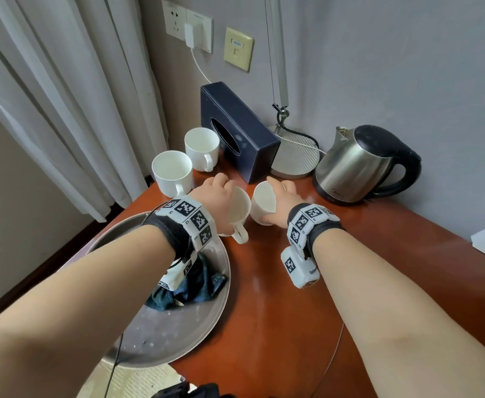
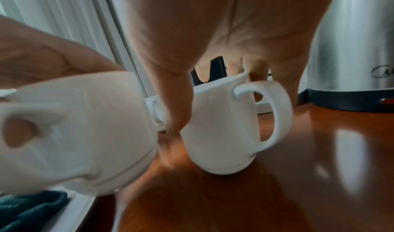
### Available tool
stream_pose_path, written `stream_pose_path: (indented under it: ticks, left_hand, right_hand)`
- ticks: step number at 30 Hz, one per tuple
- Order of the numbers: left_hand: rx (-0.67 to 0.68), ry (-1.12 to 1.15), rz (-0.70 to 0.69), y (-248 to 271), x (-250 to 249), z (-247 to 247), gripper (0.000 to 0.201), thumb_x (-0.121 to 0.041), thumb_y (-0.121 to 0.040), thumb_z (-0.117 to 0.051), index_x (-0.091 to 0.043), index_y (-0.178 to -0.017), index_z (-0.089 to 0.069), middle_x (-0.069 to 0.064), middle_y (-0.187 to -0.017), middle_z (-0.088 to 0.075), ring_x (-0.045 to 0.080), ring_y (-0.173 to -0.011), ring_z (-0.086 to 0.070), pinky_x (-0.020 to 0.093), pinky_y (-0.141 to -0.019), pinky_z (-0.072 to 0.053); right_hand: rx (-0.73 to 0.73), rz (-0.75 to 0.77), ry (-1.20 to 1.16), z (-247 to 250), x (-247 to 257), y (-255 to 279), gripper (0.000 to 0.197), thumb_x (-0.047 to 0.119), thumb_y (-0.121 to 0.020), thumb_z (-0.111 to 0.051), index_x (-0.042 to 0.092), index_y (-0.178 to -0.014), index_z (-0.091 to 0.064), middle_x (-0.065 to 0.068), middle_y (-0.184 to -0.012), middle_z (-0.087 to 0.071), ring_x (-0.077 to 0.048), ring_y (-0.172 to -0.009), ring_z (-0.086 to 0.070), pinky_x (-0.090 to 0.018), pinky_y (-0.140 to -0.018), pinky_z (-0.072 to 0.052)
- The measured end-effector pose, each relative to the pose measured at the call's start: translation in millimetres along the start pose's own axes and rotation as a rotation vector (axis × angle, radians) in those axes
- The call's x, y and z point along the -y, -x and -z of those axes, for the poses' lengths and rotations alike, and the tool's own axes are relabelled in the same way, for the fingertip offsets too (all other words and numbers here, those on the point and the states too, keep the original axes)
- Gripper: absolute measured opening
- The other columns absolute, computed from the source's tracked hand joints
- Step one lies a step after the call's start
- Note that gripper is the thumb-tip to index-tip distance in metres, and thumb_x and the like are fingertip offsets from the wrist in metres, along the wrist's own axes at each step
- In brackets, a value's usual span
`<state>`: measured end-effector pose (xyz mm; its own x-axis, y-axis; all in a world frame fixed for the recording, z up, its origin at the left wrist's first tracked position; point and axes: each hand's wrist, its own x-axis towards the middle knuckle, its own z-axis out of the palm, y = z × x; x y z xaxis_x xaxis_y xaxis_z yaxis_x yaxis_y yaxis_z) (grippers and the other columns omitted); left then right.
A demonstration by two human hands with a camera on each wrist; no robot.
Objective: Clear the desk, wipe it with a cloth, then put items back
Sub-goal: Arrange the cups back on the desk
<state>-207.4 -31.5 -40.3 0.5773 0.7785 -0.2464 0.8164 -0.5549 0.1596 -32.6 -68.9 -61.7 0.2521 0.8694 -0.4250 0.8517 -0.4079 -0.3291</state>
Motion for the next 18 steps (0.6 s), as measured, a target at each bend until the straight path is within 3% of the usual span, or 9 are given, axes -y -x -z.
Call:
stream_pose_path:
  ticks: [5,10,18]
  left_hand:
    - [-0.011,-0.015,-0.002,8.0,4.0,3.4,0.096,-0.043,-0.069,-0.075,-0.013,-0.144,-0.024,0.003,-0.139,-0.030,0.022,-0.129,-0.036,0.031,-0.095,-0.043]
    - [-0.008,-0.049,-0.033,13.2,-15.7,8.3,0.093,-0.044,-0.068,-0.074,-0.015,-0.143,-0.027,0.001,-0.136,-0.032,0.021,-0.127,-0.038,0.030,-0.090,-0.044]
    - [0.023,-0.076,-0.168,19.8,-116.5,17.2,0.095,-0.044,-0.069,-0.075,-0.018,-0.145,-0.023,-0.002,-0.140,-0.027,0.018,-0.130,-0.032,0.035,-0.100,-0.044]
  right_hand:
    - [-0.101,-0.042,-0.100,-3.5,-1.5,3.6,0.096,0.034,-0.076,-0.072,0.031,-0.148,-0.009,-0.004,-0.147,-0.021,-0.028,-0.130,-0.038,-0.037,-0.103,-0.034]
    - [-0.165,-0.094,-0.183,1.2,-24.3,28.6,0.102,0.035,-0.071,-0.076,0.033,-0.147,-0.008,-0.004,-0.148,-0.024,-0.027,-0.135,-0.033,-0.041,-0.106,-0.035]
    - [-0.256,-0.190,-0.234,35.5,-114.1,105.9,0.098,0.034,-0.071,-0.075,0.031,-0.147,-0.014,-0.002,-0.144,-0.023,-0.028,-0.121,-0.048,-0.041,-0.097,-0.047]
